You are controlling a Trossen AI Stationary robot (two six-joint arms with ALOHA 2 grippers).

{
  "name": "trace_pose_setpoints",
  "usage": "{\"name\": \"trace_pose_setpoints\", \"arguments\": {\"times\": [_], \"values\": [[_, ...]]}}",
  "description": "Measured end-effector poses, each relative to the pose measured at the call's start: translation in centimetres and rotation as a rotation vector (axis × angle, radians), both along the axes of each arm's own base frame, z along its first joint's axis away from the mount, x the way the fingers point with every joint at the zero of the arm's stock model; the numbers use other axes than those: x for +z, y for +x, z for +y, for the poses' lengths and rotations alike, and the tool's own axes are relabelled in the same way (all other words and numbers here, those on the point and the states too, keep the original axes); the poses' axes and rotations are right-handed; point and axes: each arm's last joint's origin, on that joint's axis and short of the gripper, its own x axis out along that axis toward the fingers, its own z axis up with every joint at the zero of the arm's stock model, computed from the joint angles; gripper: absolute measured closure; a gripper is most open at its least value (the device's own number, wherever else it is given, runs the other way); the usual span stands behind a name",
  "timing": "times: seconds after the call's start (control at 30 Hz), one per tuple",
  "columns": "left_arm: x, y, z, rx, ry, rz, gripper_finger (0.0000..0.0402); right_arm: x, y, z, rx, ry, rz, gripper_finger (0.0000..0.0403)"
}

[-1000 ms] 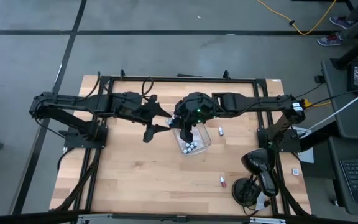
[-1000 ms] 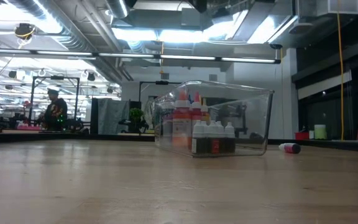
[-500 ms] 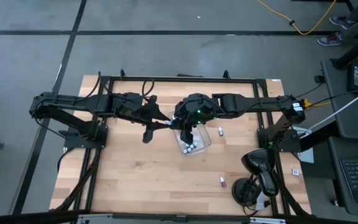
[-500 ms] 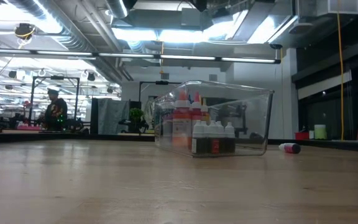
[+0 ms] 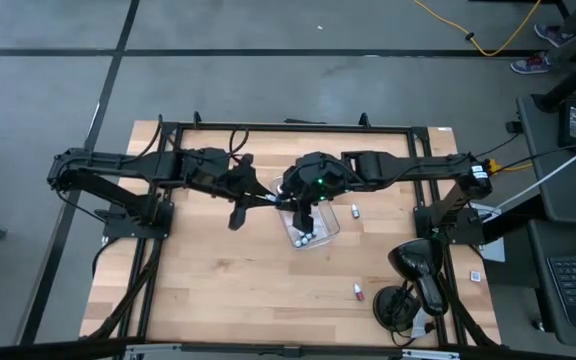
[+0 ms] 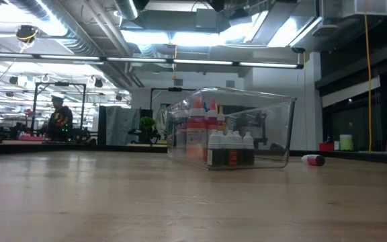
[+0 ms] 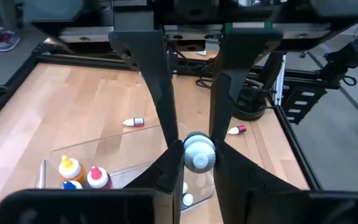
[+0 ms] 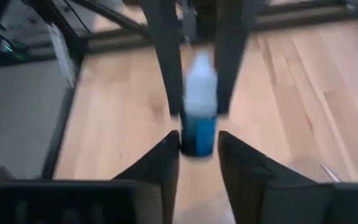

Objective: Pick & Place food coloring
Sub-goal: Put the small blue food coloring bottle into the bottom of the bin

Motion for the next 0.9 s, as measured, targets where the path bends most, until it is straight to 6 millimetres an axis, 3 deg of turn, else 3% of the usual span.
{"name": "trace_pose_setpoints", "arguments": {"times": [0.2, 0.43, 0.53, 0.7, 0.9], "values": [[0.1, 0.0, 0.0, -0.004, -0.006, -0.006, 0.0342, 0.4, -2.5, -0.5, -0.084, -0.039, 0.144, 0.0212], [-0.9, 1.1, 0.0, 0.018, 0.012, 0.029, 0.0342, 2.9, -6.8, -1.2, -0.239, -0.097, 0.189, 0.0125], [-2.1, 2.2, -0.1, 0.011, 0.013, 0.077, 0.0342, 4.2, -8.8, -1.6, -0.346, -0.106, 0.173, 0.0111], [-4.5, 4.3, -0.3, 0.012, 0.015, 0.154, 0.0343, 5.8, -11.1, -1.7, -0.383, -0.06, 0.121, 0.0107], [-7.4, 6.2, -0.3, 0.04, 0.018, 0.253, 0.0343, 6.6, -12.4, -1.0, -0.375, -0.033, 0.099, 0.0107]]}}
